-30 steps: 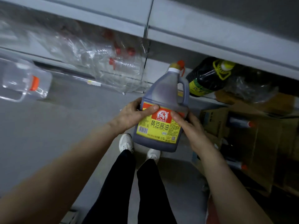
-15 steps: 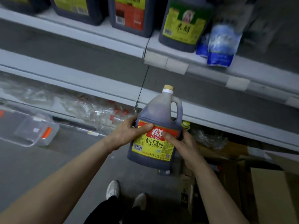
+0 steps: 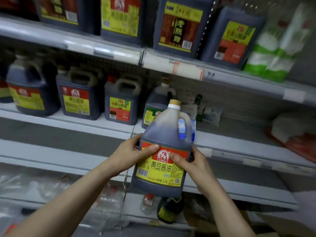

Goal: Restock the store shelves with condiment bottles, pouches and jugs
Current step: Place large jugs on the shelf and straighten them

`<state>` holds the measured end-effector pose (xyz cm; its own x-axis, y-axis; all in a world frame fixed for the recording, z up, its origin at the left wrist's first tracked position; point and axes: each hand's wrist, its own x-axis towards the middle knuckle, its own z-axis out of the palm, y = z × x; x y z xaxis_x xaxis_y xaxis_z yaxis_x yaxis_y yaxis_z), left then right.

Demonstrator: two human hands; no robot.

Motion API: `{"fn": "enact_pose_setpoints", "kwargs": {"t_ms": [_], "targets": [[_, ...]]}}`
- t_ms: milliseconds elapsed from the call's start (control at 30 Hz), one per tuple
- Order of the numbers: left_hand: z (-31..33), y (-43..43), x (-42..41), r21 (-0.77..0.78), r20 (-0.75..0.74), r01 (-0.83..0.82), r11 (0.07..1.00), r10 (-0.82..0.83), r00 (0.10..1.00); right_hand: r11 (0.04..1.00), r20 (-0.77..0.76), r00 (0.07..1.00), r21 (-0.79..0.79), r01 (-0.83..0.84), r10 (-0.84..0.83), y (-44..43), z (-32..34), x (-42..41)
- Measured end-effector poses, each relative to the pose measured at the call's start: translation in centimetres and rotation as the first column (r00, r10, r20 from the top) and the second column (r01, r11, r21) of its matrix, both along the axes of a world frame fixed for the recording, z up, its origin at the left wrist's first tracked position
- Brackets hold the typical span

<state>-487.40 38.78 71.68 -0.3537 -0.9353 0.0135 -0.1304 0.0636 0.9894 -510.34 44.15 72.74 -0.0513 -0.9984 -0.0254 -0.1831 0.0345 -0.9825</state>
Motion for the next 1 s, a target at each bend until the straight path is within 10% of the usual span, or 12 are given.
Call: {"fn": "enact_pose_setpoints", "kwargs": {"t_ms": [1000], "targets": [[24.6,-9.4,9.3,-0.466,-0.132,-0.085,0.88,0.026,0.991,0.822,-0.157,0.987,-0.56,-0.104,0.018,-13.0,24.1,8.9]]}}
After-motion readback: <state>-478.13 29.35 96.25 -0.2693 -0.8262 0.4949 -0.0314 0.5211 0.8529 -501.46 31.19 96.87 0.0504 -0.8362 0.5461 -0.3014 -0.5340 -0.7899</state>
